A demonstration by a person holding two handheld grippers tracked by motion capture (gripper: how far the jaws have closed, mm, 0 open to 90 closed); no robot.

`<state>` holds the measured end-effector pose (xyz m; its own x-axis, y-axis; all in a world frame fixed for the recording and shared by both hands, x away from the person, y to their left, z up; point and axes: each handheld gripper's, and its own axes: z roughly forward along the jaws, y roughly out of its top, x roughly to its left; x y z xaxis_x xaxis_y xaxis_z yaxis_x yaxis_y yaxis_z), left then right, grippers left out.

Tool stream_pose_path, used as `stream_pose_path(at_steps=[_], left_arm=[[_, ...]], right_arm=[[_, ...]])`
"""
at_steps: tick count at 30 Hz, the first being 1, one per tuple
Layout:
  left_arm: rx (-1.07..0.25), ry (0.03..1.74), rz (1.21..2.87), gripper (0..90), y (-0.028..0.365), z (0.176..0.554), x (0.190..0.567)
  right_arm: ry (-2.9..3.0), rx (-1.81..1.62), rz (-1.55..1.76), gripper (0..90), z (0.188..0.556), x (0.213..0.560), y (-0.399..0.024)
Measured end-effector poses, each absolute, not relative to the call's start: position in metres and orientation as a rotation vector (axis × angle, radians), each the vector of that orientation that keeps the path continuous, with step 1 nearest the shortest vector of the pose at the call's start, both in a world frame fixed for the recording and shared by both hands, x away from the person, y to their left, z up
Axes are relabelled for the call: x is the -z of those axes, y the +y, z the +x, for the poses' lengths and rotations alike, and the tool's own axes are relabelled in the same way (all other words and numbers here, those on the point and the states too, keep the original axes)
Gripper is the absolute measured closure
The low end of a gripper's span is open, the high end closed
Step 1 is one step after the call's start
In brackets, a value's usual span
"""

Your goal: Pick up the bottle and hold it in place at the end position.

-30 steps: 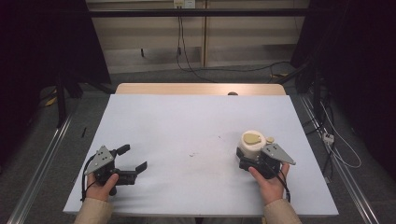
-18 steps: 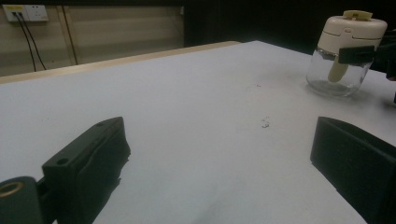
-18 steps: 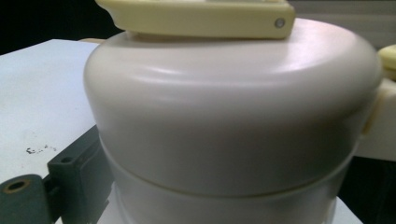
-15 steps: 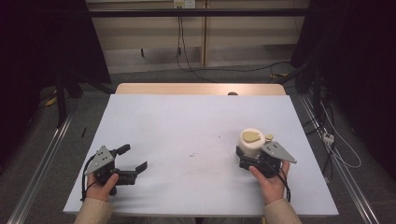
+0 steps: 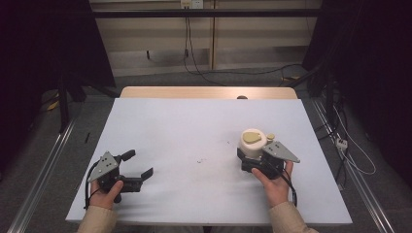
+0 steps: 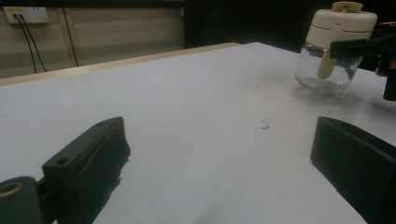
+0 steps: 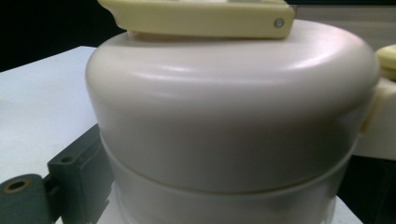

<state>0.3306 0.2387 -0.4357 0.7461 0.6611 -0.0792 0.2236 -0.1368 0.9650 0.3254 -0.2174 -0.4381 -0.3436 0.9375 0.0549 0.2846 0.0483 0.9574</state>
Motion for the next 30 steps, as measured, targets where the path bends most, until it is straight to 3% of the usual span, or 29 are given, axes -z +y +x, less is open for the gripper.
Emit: stream_pose_path(at_steps=[30], left_arm=[[-0.440,0.708,1.688,3.6,0.240,0.331,0.436]], right_arm=[[1.742,-1.378,1.193,6.2,0.347,0.429,-0.183]])
